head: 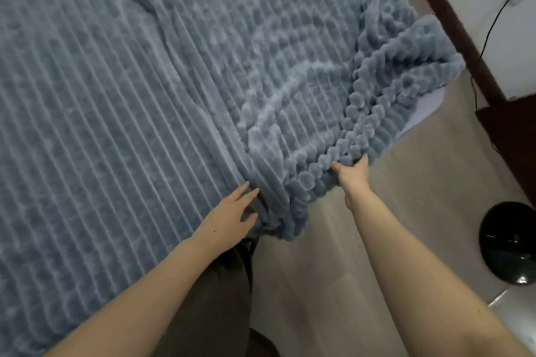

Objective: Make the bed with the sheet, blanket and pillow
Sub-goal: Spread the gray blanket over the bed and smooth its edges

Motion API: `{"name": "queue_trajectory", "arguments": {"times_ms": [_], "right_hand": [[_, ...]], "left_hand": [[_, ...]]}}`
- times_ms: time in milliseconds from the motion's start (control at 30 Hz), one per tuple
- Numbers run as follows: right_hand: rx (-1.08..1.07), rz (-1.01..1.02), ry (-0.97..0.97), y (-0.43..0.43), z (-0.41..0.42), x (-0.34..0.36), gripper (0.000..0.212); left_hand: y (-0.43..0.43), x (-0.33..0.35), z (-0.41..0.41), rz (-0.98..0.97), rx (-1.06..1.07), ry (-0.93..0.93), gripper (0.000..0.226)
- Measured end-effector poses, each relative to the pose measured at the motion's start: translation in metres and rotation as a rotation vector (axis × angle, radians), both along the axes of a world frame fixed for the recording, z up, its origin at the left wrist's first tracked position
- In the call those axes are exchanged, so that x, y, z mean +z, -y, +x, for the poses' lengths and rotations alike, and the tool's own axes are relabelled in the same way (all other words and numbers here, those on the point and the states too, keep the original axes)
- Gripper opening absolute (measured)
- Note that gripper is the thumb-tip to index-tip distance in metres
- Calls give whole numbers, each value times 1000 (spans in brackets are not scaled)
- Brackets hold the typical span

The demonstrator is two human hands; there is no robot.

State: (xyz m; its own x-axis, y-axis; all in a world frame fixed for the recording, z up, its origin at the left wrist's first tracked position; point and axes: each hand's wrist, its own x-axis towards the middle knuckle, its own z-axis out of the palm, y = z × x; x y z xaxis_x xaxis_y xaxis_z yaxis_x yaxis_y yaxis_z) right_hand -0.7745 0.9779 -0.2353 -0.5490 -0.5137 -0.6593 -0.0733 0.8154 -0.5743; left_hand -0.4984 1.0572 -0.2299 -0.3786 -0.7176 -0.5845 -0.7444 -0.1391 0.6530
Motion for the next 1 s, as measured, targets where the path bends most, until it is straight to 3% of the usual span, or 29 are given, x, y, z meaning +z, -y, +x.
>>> {"name": "queue_trajectory", "arguments": {"times_ms": [100, 200, 300, 400, 433, 500, 567, 633, 667, 733, 833, 900, 1000], "right_hand": [[37, 159, -8, 17, -9, -5, 89], [-47, 104, -18, 29, -18, -6, 88], [-27, 168, -214, 42, -35, -4, 90], [197, 271, -344, 48, -54, -3, 37], [246, 234, -321, 50, -60, -2, 23], [238, 105, -200, 53, -68, 3, 16], [-37, -75, 39, 54, -75, 16, 16], [-431, -194, 328, 49, -81, 27, 12], [-530, -205, 468, 45, -90, 32, 8], [-534, -165, 750, 34, -113, 40, 12], [-342, -86, 1018, 22, -159, 49, 44], [-251, -92, 957, 20, -193, 46, 43], [-321, -61, 594, 19, -242, 33, 31]], "left_hand": [[16, -1, -13, 133, -28, 39, 62], [27, 0, -26, 199, -13, 45, 65], [33, 0, -41, 226, 36, 44, 65], [35, 4, -56, 145, 65, 77, 64], [36, 6, -61, 95, 72, 88, 64], [37, 8, -76, 4, 80, 96, 65], [38, 10, -94, -28, 69, 109, 66], [39, 10, -111, 48, 11, 186, 71], [40, 10, -124, 104, -6, 236, 77], [40, 7, -151, 184, 42, 297, 91], [44, 3, -188, 225, 132, 354, 99], [48, 0, -211, 234, 151, 376, 91], [56, -2, -246, 178, 233, 407, 68]]}}
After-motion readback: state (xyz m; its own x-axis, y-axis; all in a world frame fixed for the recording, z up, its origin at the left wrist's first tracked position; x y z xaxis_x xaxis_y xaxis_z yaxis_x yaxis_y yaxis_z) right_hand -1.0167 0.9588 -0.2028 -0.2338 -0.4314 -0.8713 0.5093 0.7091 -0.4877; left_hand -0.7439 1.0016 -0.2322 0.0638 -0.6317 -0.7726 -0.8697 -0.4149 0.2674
